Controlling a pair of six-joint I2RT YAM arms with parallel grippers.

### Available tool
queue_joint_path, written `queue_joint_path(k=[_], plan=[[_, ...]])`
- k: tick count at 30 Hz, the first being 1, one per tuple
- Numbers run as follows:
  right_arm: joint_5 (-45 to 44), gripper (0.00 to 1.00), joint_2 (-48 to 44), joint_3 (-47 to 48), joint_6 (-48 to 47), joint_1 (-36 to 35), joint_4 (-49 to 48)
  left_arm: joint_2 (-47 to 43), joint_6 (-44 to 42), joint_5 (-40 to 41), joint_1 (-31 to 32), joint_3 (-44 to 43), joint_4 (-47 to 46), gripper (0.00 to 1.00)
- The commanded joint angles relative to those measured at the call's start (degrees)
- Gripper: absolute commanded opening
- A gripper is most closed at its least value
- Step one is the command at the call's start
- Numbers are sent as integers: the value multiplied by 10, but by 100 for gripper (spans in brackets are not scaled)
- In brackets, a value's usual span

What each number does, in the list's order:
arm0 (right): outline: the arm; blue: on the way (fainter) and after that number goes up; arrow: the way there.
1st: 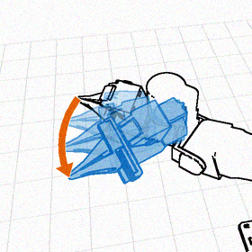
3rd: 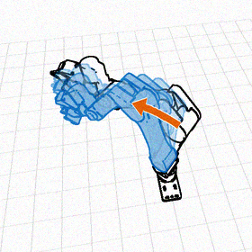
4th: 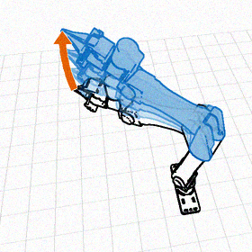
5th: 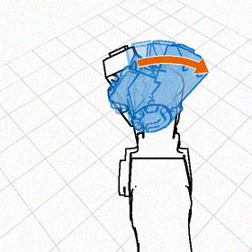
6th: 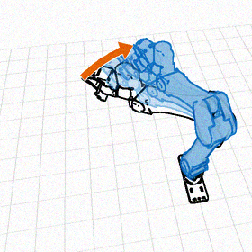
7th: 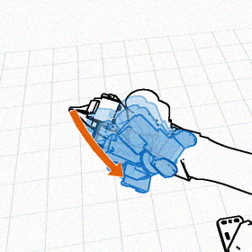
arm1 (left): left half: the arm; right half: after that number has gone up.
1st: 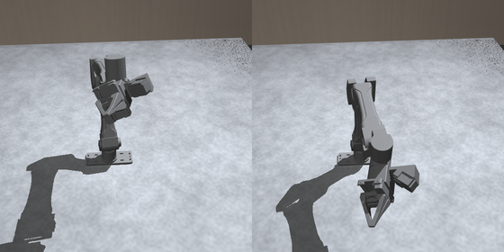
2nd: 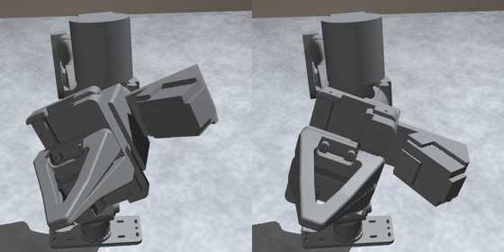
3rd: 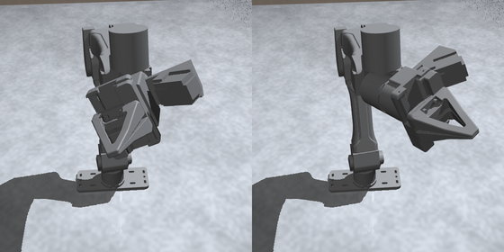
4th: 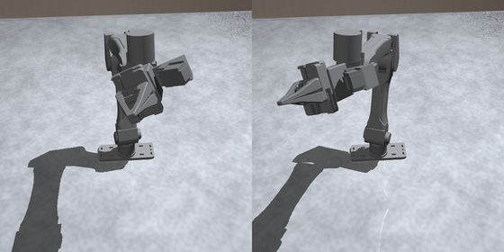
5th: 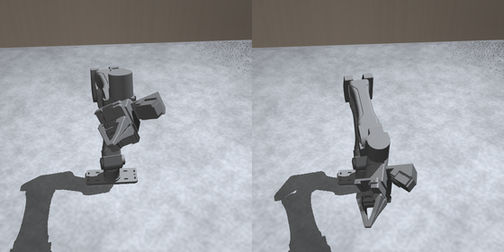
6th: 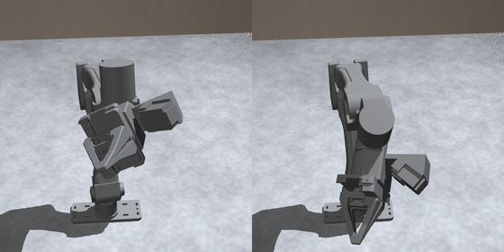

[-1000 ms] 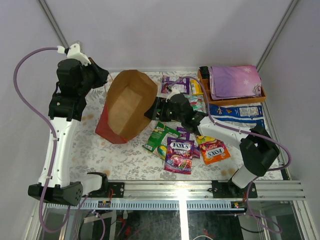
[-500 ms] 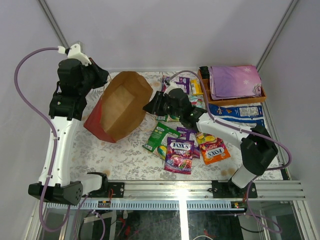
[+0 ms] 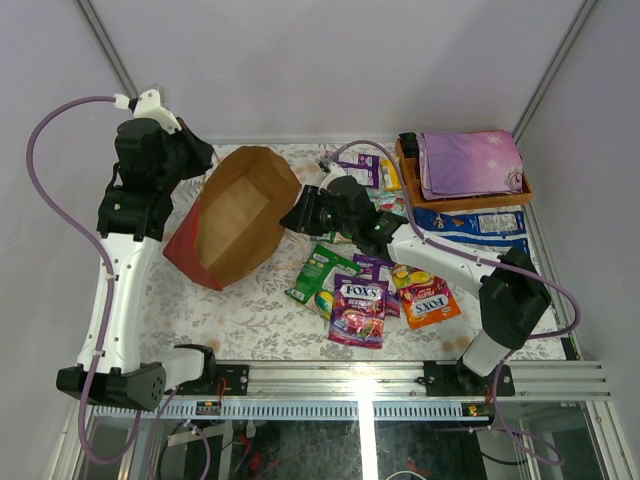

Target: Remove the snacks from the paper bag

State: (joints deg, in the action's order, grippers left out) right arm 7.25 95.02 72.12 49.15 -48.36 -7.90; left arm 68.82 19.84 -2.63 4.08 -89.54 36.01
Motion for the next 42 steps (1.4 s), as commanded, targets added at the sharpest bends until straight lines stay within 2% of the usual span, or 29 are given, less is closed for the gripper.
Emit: queue_joint_path(k=[1, 15, 22, 27, 42], plan=[[33, 39, -28, 10, 7, -6, 6, -4, -13, 19, -3, -13, -1, 0], [68, 38, -78, -44, 23, -7, 19, -1, -8, 28, -4, -10, -2, 0], [66, 54, -101, -63, 15, -11, 58, 1, -8, 34, -4, -12, -1, 0], [73, 56, -117, -76, 19, -13, 63, 4, -5, 34, -4, -11, -1, 0], [54, 62, -88, -62, -1, -12, 88, 4, -12, 37, -4, -13, 0, 0]])
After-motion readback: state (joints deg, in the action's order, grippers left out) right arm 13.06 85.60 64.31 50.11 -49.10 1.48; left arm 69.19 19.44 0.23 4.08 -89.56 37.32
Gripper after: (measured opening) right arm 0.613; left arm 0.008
